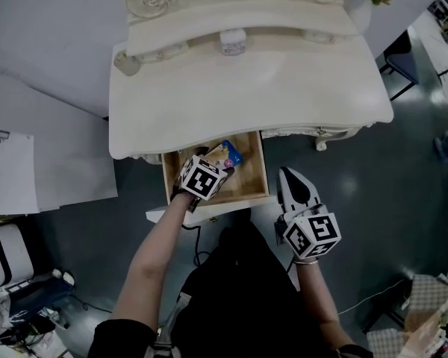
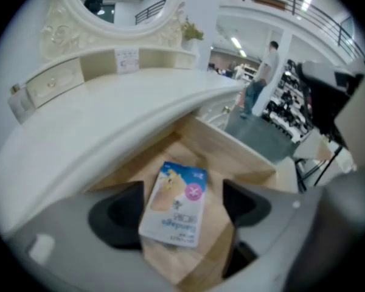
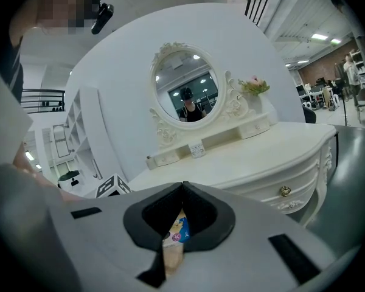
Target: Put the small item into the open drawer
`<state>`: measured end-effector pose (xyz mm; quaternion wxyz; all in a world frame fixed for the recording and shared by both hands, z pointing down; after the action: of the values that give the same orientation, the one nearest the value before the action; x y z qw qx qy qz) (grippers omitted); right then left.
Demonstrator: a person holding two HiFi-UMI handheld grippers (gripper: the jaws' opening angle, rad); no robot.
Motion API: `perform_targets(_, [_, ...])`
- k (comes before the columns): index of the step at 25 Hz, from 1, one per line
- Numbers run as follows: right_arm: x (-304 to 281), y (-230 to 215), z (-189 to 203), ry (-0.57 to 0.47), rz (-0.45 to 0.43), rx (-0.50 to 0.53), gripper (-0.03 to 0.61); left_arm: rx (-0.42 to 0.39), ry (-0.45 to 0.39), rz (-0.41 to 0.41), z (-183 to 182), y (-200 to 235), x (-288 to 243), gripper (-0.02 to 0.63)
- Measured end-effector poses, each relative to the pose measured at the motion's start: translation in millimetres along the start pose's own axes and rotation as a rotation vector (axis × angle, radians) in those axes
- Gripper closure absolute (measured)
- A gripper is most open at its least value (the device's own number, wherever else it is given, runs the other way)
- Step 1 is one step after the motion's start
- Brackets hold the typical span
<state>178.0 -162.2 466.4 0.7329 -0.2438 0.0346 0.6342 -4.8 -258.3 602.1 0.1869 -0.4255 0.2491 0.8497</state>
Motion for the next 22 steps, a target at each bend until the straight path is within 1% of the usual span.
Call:
perform_targets(7, [7,13,-7,-0.029,-0.027,0.021,0.574,0.048,-0.136,-0.031,-8,-13,39,0.257])
perform_targets(11, [9,18,-13,-0.052,-0.032,0.034,0.574,0.072,-0.234,-0.047,-15,-21,65,0.309])
perform_targets(18, [20,34,-21,-0.088,-0.056,0.064,0.574,0.078,-0.422,-0.134,-19,-34,125,0.382])
perform_targets(22, [27,42,-23,-0.101,-0.066,0.081,0.574,0.094,-0.5,-0.175,-13,-38,154,0.41])
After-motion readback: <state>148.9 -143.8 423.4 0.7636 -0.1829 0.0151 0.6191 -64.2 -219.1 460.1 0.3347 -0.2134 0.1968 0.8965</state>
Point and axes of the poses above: the fingertips, and each gripper's own axes: x backward along the fingers, y to its left, z out of its underside, the point moved 6 cm from there along x, backward along the fingers, and after that the axes turned 10 degrees about z, right-handed, at the moved point
